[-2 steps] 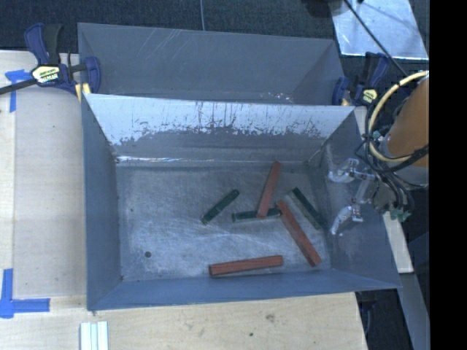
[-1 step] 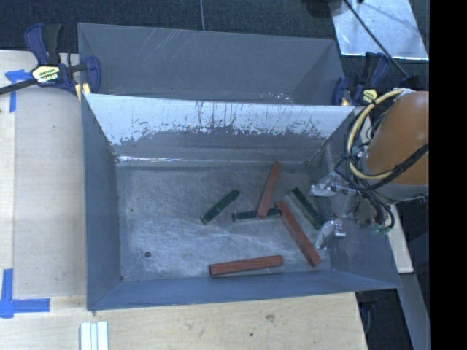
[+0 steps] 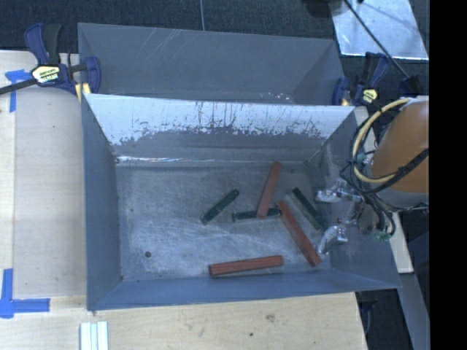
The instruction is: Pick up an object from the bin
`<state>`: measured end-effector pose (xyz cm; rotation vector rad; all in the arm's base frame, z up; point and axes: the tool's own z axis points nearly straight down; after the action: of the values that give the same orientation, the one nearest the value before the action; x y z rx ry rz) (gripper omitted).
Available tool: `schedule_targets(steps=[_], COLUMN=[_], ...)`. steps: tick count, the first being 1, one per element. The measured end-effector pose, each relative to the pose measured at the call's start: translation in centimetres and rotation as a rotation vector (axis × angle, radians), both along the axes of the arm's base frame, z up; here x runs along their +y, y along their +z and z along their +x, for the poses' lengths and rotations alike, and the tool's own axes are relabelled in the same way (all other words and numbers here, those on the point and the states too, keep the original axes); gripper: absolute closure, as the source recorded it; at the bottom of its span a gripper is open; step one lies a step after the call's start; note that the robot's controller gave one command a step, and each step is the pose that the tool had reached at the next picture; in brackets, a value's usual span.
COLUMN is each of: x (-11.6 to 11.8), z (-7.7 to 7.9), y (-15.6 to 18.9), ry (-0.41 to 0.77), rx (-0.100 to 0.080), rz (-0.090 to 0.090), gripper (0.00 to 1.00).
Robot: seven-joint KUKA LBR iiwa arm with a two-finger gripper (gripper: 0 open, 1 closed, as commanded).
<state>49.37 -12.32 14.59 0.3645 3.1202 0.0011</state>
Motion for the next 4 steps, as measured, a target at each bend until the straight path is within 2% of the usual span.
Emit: schedule_targets(steps=[1, 2, 3, 4], x=[2.60, 2.32, 2.33, 2.38], z=[-0.45, -0.77, -0.77, -0.97], y=[-7.05, -6.63, -6.63, -6.17], ry=[-0.295, -0.291, -0.290, -0.290], rx=[-0.027, -0.007, -0.007, 0.002], rz=[-0.007, -0.002, -0.002, 0.000], gripper=[0.00, 1.00, 1.00, 1.00])
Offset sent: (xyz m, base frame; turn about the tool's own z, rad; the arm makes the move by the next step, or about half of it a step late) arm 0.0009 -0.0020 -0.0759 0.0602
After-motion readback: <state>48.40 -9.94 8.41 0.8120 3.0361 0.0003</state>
